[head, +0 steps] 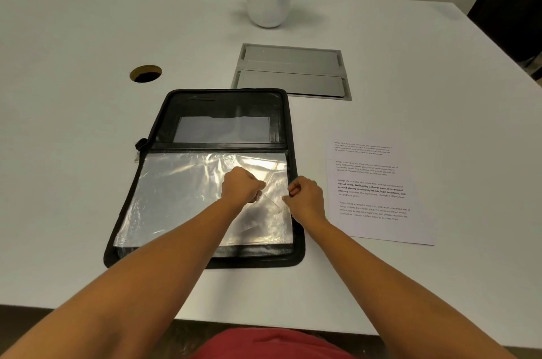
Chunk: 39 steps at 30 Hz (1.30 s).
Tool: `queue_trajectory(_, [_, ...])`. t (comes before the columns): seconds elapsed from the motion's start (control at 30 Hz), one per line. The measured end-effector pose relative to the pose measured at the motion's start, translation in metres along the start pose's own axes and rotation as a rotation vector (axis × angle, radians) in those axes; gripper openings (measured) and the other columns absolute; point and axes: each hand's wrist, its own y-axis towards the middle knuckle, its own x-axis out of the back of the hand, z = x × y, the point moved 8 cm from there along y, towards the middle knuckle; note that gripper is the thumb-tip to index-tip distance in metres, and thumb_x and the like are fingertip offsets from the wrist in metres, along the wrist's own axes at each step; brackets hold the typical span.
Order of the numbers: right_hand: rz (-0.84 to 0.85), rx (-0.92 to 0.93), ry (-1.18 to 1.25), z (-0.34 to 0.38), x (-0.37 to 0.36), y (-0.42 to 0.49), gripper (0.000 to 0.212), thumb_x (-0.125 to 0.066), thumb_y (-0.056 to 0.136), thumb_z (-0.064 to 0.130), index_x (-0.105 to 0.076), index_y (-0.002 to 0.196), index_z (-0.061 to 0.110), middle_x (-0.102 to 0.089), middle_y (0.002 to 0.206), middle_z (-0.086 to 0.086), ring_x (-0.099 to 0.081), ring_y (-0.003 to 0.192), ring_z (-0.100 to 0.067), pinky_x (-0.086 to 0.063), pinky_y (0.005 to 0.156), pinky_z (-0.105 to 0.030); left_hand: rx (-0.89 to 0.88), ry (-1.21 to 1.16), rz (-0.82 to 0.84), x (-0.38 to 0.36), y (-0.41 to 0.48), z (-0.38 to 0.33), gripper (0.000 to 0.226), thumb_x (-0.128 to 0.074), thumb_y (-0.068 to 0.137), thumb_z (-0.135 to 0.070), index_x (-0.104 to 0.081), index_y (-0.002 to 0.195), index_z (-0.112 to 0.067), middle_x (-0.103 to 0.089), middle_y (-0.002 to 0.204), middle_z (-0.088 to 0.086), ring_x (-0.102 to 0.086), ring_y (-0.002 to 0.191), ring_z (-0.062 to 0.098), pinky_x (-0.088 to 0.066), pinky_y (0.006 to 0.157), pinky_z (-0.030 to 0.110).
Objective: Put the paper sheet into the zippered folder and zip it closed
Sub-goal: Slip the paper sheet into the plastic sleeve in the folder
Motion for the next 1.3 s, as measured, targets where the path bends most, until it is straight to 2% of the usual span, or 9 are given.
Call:
queue_trajectory(0.1, [0.086, -0.069, 0.192, 0.012, -0.01, 0.004, 0.012, -0.059, 0.088, 0.017, -0.061, 0.093, 0.006, -0.064, 0.092, -0.011, -0.059, 0.079, -0.017, -0.048, 0.07, -0.023, -0.015, -0.017, 0.018, -0.003, -0.003, -0.001, 0.025, -0.07, 0.081, -0.013, -0.064, 0.057, -0.007, -0.063, 0.058, 0.008, -0.065, 0.061, 0.024, -0.058, 0.079, 0.04])
queue_trajectory(0.23, [0.334, -0.313, 0.297, 0.003, -0.042, 0.0, 0.016, -0.055, 0.089, 0.02, -0.055, 0.075, 0.012, -0.058, 0.075, -0.004, -0.059, 0.077, -0.021, -0.052, 0.076, -0.032, -0.018, -0.087, 0.047, -0.005, -0.005, 0.0, 0.018, -0.068, 0.083, -0.01, -0.067, 0.067, -0.002, -0.064, 0.061, 0.01, -0.063, 0.06, 0.025, -0.058, 0.079, 0.041])
queue_trajectory(0.37, [0.434, -0.404, 0.511, -0.001, -0.05, -0.01, 0.012, -0.067, 0.081, 0.008, -0.059, 0.088, 0.002, -0.06, 0.08, -0.01, -0.06, 0.073, -0.02, -0.051, 0.072, -0.027, 0.001, -0.128, 0.056, -0.004, -0.006, 0.002, 0.015, -0.064, 0.085, -0.009, -0.07, 0.085, 0.005, -0.065, 0.069, 0.013, -0.061, 0.057, 0.021, -0.057, 0.072, 0.036])
queue_trajectory(0.47, [0.356, -0.447, 0.685, -0.006, -0.043, -0.011, 0.039, -0.067, 0.076, -0.007, -0.051, 0.111, -0.001, -0.062, 0.098, -0.017, -0.063, 0.079, -0.02, -0.054, 0.068, -0.02, 0.013, -0.137, 0.074, -0.004, -0.008, 0.004, 0.016, -0.061, 0.089, -0.014, -0.069, 0.082, -0.001, -0.064, 0.066, 0.006, -0.059, 0.052, 0.013, -0.051, 0.055, 0.023])
queue_trajectory(0.87, [0.306, -0.404, 0.368, -0.051, 0.004, -0.006, 0.021, -0.074, 0.075, 0.018, -0.055, 0.071, 0.012, -0.057, 0.066, -0.005, -0.052, 0.059, -0.013, -0.049, 0.061, -0.021, 0.0, -0.12, 0.071, -0.03, -0.008, -0.012, 0.019, -0.06, 0.089, -0.017, -0.068, 0.084, -0.002, -0.065, 0.073, 0.007, -0.059, 0.057, 0.014, -0.049, 0.056, 0.02])
queue_trajectory(1.0, [0.109, -0.372, 0.218, -0.08, 0.049, 0.009, 0.022, -0.072, 0.077, 0.02, -0.052, 0.069, 0.014, -0.062, 0.074, -0.006, -0.057, 0.063, -0.016, -0.047, 0.059, -0.023, -0.01, -0.131, 0.122, -0.061, -0.012, -0.034, 0.018, -0.06, 0.089, -0.015, -0.068, 0.087, 0.001, -0.065, 0.074, 0.009, -0.058, 0.056, 0.013, -0.05, 0.057, 0.019])
queue_trajectory(1.07, [-0.037, -0.331, 0.068, -0.097, 0.081, 0.018, 0.012, -0.07, 0.077, 0.015, -0.059, 0.079, 0.011, -0.066, 0.093, -0.011, -0.062, 0.084, -0.025, -0.047, 0.071, -0.028, 0.003, -0.165, 0.168, -0.082, -0.016, -0.045, 0.014, -0.061, 0.088, -0.013, -0.066, 0.085, 0.0, -0.064, 0.077, 0.012, -0.057, 0.058, 0.014, -0.052, 0.061, 0.021])
queue_trajectory(1.17, [-0.184, -0.282, -0.14, -0.12, 0.124, 0.029, 0.029, -0.066, 0.08, 0.011, -0.057, 0.107, 0.004, -0.054, 0.119, -0.015, -0.049, 0.113, -0.029, -0.043, 0.087, -0.032, 0.005, -0.163, 0.225, -0.112, -0.02, -0.063, 0.014, -0.062, 0.088, -0.016, -0.06, 0.08, -0.004, -0.062, 0.083, 0.012, -0.058, 0.068, 0.018, -0.054, 0.081, 0.036])
queue_trajectory(1.3, [-0.244, -0.389, -0.363, -0.149, 0.162, 0.035, 0.062, -0.069, 0.078, 0.029, -0.041, 0.127, 0.003, -0.039, 0.134, -0.017, -0.035, 0.125, -0.032, -0.041, 0.096, -0.042, 0.054, -0.137, 0.282, -0.138, -0.03, -0.082, 0.046, -0.059, 0.09, -0.023, -0.046, 0.129, -0.004, -0.051, 0.131, 0.013, -0.05, 0.119, 0.027, -0.041, 0.098, 0.033])
